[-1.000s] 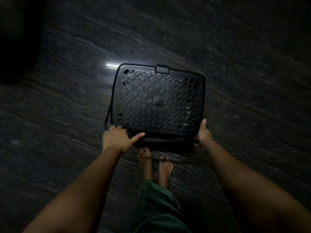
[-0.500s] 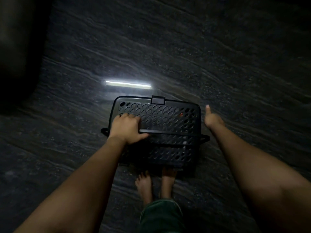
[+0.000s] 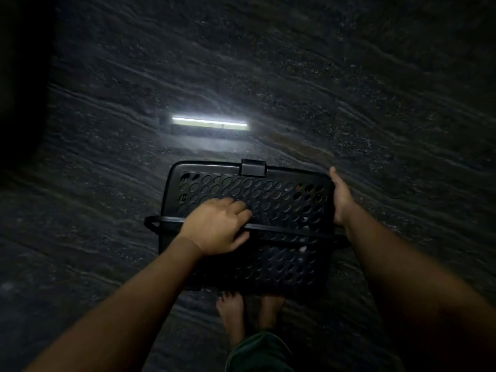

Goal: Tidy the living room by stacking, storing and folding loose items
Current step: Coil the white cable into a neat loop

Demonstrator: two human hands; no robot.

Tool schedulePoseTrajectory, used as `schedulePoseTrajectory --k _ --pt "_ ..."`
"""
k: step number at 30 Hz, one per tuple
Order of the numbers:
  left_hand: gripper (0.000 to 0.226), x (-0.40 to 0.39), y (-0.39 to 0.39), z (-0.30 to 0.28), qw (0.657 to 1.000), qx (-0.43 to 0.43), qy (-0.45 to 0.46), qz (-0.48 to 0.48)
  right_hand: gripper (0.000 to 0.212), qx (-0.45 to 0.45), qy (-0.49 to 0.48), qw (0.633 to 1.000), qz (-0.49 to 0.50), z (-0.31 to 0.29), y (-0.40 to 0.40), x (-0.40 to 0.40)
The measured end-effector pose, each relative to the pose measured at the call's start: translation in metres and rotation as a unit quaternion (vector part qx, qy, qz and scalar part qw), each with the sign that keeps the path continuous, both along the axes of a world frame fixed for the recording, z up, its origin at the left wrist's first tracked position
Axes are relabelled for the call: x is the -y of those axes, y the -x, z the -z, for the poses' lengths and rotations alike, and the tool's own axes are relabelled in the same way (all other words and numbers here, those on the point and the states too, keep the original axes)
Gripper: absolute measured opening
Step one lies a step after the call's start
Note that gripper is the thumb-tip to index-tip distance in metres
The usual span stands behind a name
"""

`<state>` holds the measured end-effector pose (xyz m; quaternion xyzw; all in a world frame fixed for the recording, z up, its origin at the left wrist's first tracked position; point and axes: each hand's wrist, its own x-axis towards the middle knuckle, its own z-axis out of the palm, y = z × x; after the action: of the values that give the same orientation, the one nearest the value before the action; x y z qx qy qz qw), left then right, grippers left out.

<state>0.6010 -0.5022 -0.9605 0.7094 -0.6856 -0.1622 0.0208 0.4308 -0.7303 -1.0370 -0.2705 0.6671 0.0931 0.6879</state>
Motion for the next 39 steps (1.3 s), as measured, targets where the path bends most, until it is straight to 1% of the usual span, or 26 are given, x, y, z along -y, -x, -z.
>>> schedulePoseTrajectory --k 2,4,6,8,9,11,13,15,16,17,19,21,22,24,25,26,27,28,29,31,33,35,36,37,38,39 --pt "0.042 0.003 -0.002 0.000 0.999 0.010 -0.007 -0.033 0.074 0.008 0.034 0.999 0.030 -0.003 -0.001 -0.002" --pt "0.056 0.004 -0.002 -0.001 0.997 0.030 -0.018 -0.073 0.076 -0.015 0.112 0.993 0.020 0.000 0.000 -0.003" --pt "0.063 0.004 0.003 -0.007 0.994 0.028 -0.048 -0.098 0.064 -0.071 0.232 0.969 -0.048 -0.011 -0.002 -0.009" --pt "0.072 0.005 0.005 -0.018 0.988 0.016 -0.098 -0.121 0.055 -0.137 0.321 0.922 -0.167 -0.028 -0.003 -0.014" --pt "0.077 0.006 0.006 -0.024 0.982 0.014 -0.126 -0.141 0.055 -0.153 0.353 0.902 -0.196 -0.039 0.000 -0.015" --pt "0.084 0.009 0.007 -0.039 0.963 0.028 -0.171 -0.204 0.064 -0.108 0.400 0.886 -0.209 -0.057 0.008 -0.016" --pt "0.090 0.008 0.012 -0.048 0.943 0.047 -0.184 -0.274 0.073 -0.056 0.419 0.858 -0.291 -0.073 0.017 -0.019" --pt "0.096 0.002 0.017 -0.050 0.933 0.091 -0.151 -0.314 0.076 -0.019 0.402 0.817 -0.413 -0.093 0.018 -0.018" --pt "0.094 -0.002 0.021 -0.048 0.932 0.109 -0.131 -0.320 0.077 0.001 0.391 0.786 -0.480 -0.105 0.014 -0.017" --pt "0.089 -0.005 0.024 -0.048 0.933 0.121 -0.112 -0.320 0.079 0.017 0.377 0.741 -0.556 -0.120 0.003 -0.018" --pt "0.066 -0.006 0.029 -0.052 0.936 0.128 -0.111 -0.309 0.081 0.030 0.287 0.655 -0.699 -0.140 -0.026 -0.025" --pt "0.038 -0.003 0.028 -0.058 0.942 0.105 -0.154 -0.280 0.070 0.033 0.164 0.609 -0.776 -0.145 -0.059 -0.044" --pt "0.032 -0.003 0.026 -0.058 0.944 0.087 -0.172 -0.266 0.059 0.043 0.102 0.617 -0.779 -0.139 -0.073 -0.058" --pt "0.037 -0.006 0.021 -0.060 0.943 0.063 -0.187 -0.269 0.032 0.065 0.004 0.673 -0.737 -0.125 -0.092 -0.089" --pt "0.045 -0.009 0.019 -0.061 0.937 0.052 -0.186 -0.292 0.027 0.070 0.000 0.687 -0.723 -0.119 -0.097 -0.101" --pt "0.058 -0.013 0.020 -0.060 0.923 0.033 -0.179 -0.340 0.027 0.069 0.018 0.685 -0.725 -0.118 -0.100 -0.109" --pt "0.072 -0.016 0.022 -0.062 0.894 0.001 -0.156 -0.419 0.030 0.068 0.042 0.685 -0.724 -0.120 -0.102 -0.114" --pt "0.081 -0.016 0.027 -0.067 0.847 -0.035 -0.122 -0.517 0.035 0.061 0.062 0.694 -0.715 -0.122 -0.102 -0.117" --pt "0.084 -0.019 0.033 -0.073 0.780 -0.067 -0.063 -0.619 0.039 0.056 0.068 0.707 -0.702 -0.124 -0.099 -0.121" --pt "0.077 -0.015 0.039 -0.080 0.626 -0.106 0.046 -0.771 0.045 0.046 0.077 0.727 -0.681 -0.124 -0.093 -0.123" --pt "0.061 -0.017 0.036 -0.087 0.462 -0.214 0.083 -0.857 0.052 0.034 0.083 0.738 -0.669 -0.129 -0.094 -0.133" --pt "0.043 -0.018 0.030 -0.092 0.287 -0.383 0.093 -0.873 0.056 0.038 0.086 0.753 -0.651 -0.138 -0.101 -0.147" --pt "0.041 -0.020 0.026 -0.099 0.214 -0.446 0.098 -0.863 0.058 0.046 0.084 0.758 -0.646 -0.149 -0.106 -0.155" --pt "0.045 -0.023 0.021 -0.109 0.171 -0.488 0.097 -0.850 0.060 0.051 0.080 0.767 -0.635 -0.164 -0.112 -0.161" --pt "0.049 -0.024 0.015 -0.119 0.156 -0.524 0.086 -0.833 0.062 0.055 0.078 0.782 -0.616 -0.178 -0.116 -0.163" --pt "0.050 -0.023 0.008 -0.129 0.161 -0.567 0.064 -0.805 0.063 0.054 0.076 0.798 -0.596 -0.193 -0.119 -0.162"
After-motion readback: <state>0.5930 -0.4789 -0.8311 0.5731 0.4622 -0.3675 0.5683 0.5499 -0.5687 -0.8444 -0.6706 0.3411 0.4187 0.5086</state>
